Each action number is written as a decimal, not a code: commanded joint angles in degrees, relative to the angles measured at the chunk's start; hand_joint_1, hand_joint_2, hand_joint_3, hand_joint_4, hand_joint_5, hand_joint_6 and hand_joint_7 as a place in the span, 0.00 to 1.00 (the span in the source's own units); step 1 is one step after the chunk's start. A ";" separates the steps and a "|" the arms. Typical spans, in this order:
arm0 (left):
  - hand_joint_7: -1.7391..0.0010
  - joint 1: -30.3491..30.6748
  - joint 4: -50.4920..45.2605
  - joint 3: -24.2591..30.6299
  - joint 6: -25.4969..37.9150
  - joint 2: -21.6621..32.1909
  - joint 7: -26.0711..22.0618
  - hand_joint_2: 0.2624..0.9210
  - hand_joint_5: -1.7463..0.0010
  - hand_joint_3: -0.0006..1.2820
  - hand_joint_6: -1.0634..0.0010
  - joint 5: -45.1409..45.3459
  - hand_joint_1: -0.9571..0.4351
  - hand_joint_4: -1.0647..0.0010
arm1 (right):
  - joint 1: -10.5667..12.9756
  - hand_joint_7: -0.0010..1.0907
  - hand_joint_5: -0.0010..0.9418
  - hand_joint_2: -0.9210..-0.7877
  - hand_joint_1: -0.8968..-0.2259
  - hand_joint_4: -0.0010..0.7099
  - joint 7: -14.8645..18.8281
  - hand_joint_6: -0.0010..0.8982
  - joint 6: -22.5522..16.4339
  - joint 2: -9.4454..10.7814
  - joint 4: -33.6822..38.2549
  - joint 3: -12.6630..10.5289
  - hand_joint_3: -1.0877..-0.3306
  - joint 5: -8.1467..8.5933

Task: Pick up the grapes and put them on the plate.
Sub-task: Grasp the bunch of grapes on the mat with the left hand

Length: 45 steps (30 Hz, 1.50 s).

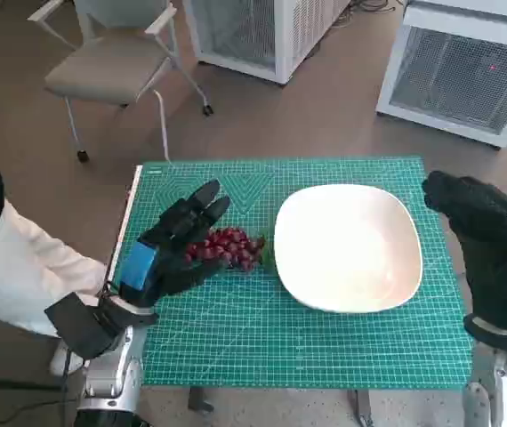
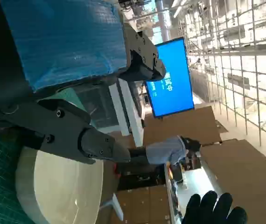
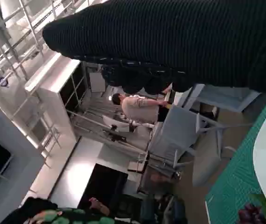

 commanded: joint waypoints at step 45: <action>1.00 -0.03 -1.83 -5.08 0.77 6.73 9.34 0.99 1.00 0.00 0.75 21.58 0.40 0.82 | 1.08 0.63 0.00 0.00 0.38 0.52 0.17 0.00 1.16 -0.48 -0.38 -0.06 0.52 0.31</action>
